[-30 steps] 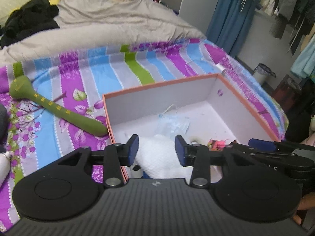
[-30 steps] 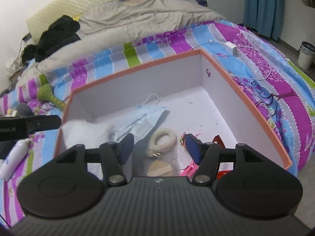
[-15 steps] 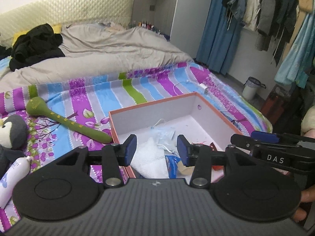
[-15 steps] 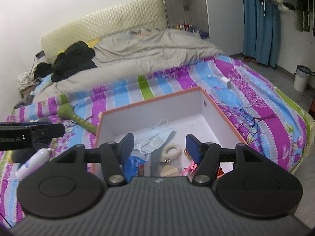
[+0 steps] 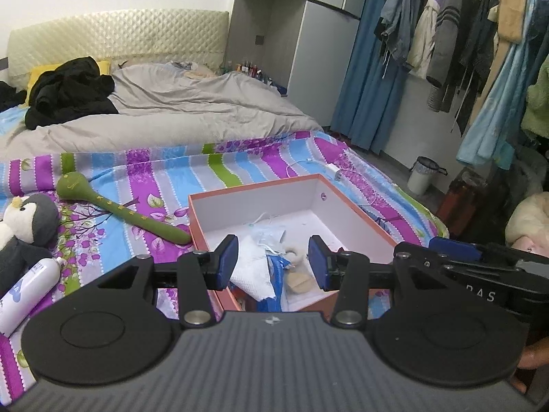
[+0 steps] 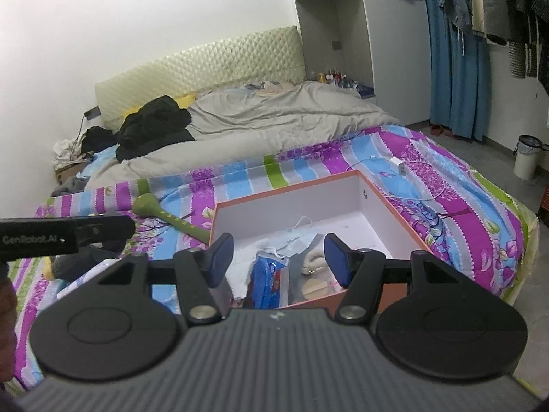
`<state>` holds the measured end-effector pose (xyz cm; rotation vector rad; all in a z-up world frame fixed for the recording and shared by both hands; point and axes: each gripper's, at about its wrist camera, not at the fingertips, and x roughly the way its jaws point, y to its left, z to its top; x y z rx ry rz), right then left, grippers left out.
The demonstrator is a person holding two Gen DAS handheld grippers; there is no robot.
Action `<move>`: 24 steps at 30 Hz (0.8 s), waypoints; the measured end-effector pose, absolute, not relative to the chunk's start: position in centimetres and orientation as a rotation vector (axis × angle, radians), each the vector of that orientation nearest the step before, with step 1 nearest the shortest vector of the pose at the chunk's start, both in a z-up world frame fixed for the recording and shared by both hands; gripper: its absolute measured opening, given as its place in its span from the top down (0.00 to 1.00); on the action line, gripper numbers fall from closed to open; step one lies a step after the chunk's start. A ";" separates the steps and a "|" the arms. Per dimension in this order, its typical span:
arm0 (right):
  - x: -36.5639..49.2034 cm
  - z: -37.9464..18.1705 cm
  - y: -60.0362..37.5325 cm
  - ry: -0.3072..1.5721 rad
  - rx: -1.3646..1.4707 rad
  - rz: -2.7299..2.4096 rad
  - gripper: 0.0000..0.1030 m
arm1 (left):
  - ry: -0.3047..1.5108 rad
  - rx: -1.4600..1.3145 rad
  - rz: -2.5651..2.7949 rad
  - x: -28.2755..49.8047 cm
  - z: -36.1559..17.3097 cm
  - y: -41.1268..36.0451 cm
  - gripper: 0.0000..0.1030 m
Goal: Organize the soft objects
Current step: 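Withdraw both tools from the box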
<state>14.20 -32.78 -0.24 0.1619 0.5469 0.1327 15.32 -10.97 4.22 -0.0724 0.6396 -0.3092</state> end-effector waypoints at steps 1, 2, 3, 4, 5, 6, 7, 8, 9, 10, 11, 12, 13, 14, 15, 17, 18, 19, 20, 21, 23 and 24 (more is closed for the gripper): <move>13.8 -0.2 -32.8 0.544 0.163 0.136 0.41 | 0.637 -0.071 -0.311 14.8 4.3 -11.0 0.50; 13.4 -0.2 -32.7 0.543 0.166 0.137 0.41 | 0.633 -0.070 -0.311 14.4 4.4 -11.0 0.50; 13.0 -0.2 -32.7 0.544 0.168 0.137 0.41 | 0.630 -0.070 -0.309 13.9 4.5 -10.9 0.50; 12.7 -0.3 -32.7 0.545 0.168 0.137 0.41 | 0.630 -0.071 -0.307 13.6 4.6 -10.9 0.50; 12.4 -0.4 -32.7 0.546 0.170 0.136 0.41 | 0.624 -0.070 -0.302 13.1 4.7 -10.8 0.50; 12.1 -0.5 -32.6 0.547 0.172 0.134 0.41 | 0.617 -0.067 -0.299 12.6 4.9 -10.7 0.50; 11.8 -0.6 -32.7 0.545 0.175 0.133 0.41 | 0.614 -0.065 -0.298 12.3 5.0 -10.7 0.49; 11.5 -0.7 -32.7 0.544 0.177 0.131 0.41 | 0.611 -0.065 -0.299 12.0 5.1 -10.6 0.48; 11.3 -0.8 -32.7 0.546 0.176 0.129 0.41 | 0.609 -0.068 -0.301 11.7 5.2 -10.6 0.47; 11.1 -0.9 -32.6 0.552 0.175 0.127 0.41 | 0.608 -0.070 -0.302 11.5 5.2 -10.6 0.47; 11.0 -1.1 -32.6 0.555 0.174 0.128 0.41 | 0.608 -0.070 -0.303 11.2 5.2 -10.6 0.47; 10.8 -1.4 -32.5 0.561 0.170 0.130 0.41 | 0.609 -0.068 -0.301 10.9 5.2 -10.6 0.46; 10.7 -1.6 -32.3 0.568 0.168 0.131 0.41 | 0.611 -0.068 -0.300 10.8 5.1 -10.6 0.46; 10.6 -1.8 -32.3 0.575 0.167 0.131 0.41 | 0.612 -0.067 -0.300 10.7 5.0 -10.6 0.44; 10.5 -1.9 -32.2 0.581 0.169 0.131 0.41 | 0.616 -0.070 -0.300 10.5 4.8 -10.6 0.44; 10.3 -2.3 -31.9 0.589 0.164 0.131 0.41 | 0.627 -0.076 -0.298 10.4 4.4 -10.6 0.44; 10.3 -2.4 -31.8 0.592 0.160 0.130 0.41 | 0.632 -0.076 -0.295 10.4 4.2 -10.6 0.44; 10.2 -2.6 -31.8 0.593 0.155 0.124 0.41 | 0.637 -0.077 -0.293 10.6 3.9 -10.4 0.44; 10.2 -2.6 -31.7 0.590 0.146 0.109 0.41 | 0.644 -0.082 -0.290 10.7 3.7 -10.3 0.44; 10.2 -2.7 -31.7 0.586 0.145 0.099 0.41 | 0.652 -0.086 -0.287 10.8 3.5 -10.2 0.43; 10.2 -2.7 -32.0 0.586 0.156 0.094 0.41 | 0.658 -0.094 -0.283 10.9 3.3 -9.9 0.43; 10.2 -2.8 -32.0 0.589 0.156 0.092 0.41 | 0.659 -0.094 -0.282 10.9 3.2 -9.8 0.43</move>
